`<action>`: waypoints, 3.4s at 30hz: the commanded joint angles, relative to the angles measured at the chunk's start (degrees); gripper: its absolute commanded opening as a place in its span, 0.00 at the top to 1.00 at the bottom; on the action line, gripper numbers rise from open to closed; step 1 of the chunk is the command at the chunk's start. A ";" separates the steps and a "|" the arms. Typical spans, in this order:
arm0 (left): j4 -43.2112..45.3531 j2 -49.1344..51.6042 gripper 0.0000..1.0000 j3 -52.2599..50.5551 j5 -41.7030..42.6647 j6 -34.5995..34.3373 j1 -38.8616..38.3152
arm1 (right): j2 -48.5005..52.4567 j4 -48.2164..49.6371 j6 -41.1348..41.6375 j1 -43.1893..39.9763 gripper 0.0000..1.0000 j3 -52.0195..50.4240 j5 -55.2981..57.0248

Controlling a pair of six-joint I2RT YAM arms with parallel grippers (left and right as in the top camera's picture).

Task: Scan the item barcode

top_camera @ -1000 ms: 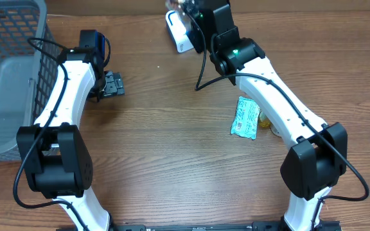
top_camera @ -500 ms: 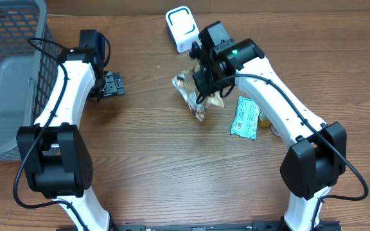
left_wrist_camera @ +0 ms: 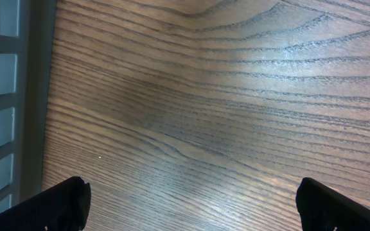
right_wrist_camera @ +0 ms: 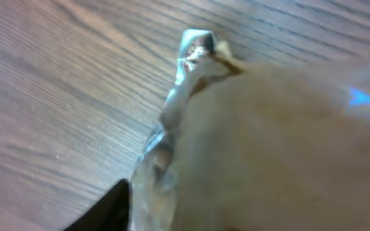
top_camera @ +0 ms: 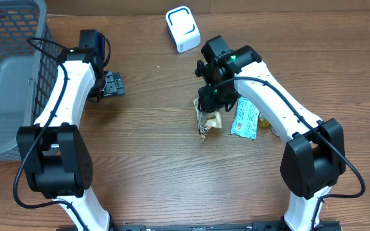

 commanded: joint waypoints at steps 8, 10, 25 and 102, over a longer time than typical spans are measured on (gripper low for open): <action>0.07 -0.22 0.00 0.98 -0.59 0.66 0.09 | 0.20 2.99 10.78 -0.42 0.00 -0.09 14.86; 0.07 -0.22 0.01 0.98 -0.59 0.68 0.07 | 0.20 4.24 16.26 -0.42 0.00 -0.09 19.19; 0.07 -0.22 0.01 0.98 -0.59 0.68 0.07 | 0.20 9.99 22.75 -0.42 0.00 -0.09 24.37; -0.24 -42.38 0.01 0.98 -0.59 0.68 0.83 | 0.20 13.66 22.75 -0.42 0.00 -0.09 23.93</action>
